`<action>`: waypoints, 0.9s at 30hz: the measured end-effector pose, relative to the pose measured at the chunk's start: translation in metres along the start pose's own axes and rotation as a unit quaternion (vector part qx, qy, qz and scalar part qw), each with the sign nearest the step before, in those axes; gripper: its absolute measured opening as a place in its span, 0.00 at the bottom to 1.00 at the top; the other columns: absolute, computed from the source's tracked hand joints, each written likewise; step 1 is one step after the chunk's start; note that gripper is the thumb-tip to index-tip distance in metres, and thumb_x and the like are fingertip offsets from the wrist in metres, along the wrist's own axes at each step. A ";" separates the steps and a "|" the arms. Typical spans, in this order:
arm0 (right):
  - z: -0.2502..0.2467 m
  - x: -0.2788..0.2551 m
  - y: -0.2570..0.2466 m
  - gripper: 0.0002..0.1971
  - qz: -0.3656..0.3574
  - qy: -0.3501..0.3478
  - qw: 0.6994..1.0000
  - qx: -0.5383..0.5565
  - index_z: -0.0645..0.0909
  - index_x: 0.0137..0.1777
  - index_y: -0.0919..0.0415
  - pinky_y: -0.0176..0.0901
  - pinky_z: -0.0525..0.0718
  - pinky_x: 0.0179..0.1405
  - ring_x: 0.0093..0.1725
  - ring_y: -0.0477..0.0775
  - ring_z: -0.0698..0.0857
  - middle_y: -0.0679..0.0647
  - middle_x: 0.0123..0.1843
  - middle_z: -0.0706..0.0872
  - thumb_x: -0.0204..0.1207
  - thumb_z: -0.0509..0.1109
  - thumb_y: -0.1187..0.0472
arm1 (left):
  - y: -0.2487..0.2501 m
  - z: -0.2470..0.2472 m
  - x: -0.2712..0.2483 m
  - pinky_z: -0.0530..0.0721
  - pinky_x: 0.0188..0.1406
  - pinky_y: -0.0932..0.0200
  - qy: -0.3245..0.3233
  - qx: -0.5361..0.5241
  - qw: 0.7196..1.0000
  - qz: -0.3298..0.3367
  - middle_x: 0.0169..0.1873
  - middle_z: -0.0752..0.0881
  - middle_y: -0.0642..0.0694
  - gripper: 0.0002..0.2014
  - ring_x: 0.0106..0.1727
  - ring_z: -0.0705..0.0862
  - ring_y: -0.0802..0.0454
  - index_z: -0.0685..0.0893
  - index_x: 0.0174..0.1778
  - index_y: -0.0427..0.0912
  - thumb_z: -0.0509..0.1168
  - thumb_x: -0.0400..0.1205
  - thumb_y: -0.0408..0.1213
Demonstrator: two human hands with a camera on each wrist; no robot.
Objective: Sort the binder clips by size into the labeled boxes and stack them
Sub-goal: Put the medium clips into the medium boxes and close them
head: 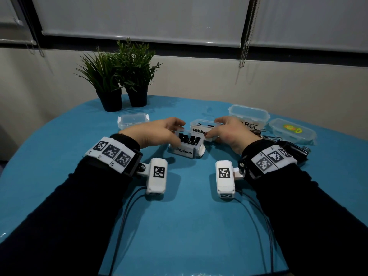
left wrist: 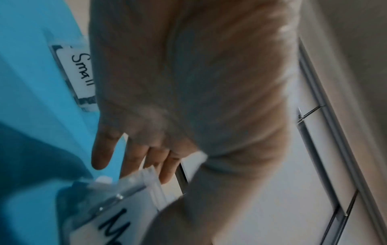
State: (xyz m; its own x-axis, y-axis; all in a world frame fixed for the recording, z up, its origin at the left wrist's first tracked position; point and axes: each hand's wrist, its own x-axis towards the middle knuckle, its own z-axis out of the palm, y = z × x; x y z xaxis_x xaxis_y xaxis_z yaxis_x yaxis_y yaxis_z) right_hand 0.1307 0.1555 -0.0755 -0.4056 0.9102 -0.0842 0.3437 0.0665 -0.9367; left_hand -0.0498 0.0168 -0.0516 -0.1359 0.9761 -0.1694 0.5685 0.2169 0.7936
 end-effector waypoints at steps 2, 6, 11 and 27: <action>0.000 0.004 0.004 0.47 0.001 -0.001 1.000 0.006 0.77 0.73 0.57 0.62 0.87 0.63 0.59 0.66 0.88 0.62 0.62 0.87 0.48 0.87 0.63 | -0.004 0.000 0.003 0.80 0.74 0.46 0.000 0.034 0.999 0.006 0.66 0.84 0.54 0.50 0.67 0.84 0.51 0.71 0.78 0.50 0.80 0.56 0.45; 0.001 0.012 0.009 0.43 -0.002 0.006 1.000 0.006 0.75 0.75 0.57 0.62 0.87 0.64 0.59 0.66 0.88 0.63 0.63 0.86 0.58 0.87 0.66 | -0.007 0.004 0.007 0.82 0.70 0.51 0.054 0.074 0.996 0.010 0.62 0.85 0.55 0.38 0.61 0.86 0.54 0.77 0.73 0.54 0.85 0.68 0.47; 0.000 0.016 0.011 0.41 -0.014 0.004 1.000 -0.025 0.73 0.77 0.57 0.61 0.85 0.67 0.63 0.64 0.86 0.60 0.67 0.82 0.64 0.85 0.68 | -0.002 0.007 0.005 0.86 0.62 0.53 0.101 0.061 0.992 0.037 0.59 0.87 0.53 0.30 0.54 0.88 0.54 0.81 0.68 0.49 0.82 0.72 0.44; 0.003 -0.002 0.009 0.34 -0.082 -0.180 0.980 -0.022 0.80 0.67 0.50 0.63 0.83 0.70 0.64 0.61 0.88 0.59 0.66 0.87 0.62 0.85 0.72 | -0.003 -0.001 0.012 0.88 0.56 0.59 0.187 -0.234 0.941 0.160 0.67 0.85 0.44 0.29 0.58 0.90 0.48 0.80 0.72 0.42 0.77 0.75 0.40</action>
State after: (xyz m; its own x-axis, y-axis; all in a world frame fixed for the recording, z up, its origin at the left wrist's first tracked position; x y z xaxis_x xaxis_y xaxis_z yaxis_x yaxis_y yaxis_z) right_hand 0.1319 0.1527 -0.0849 -0.7283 0.6830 -0.0559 0.2818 0.2240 -0.9330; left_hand -0.0541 0.0274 -0.0556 -0.3444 0.8992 0.2700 0.2219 -0.2015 0.9540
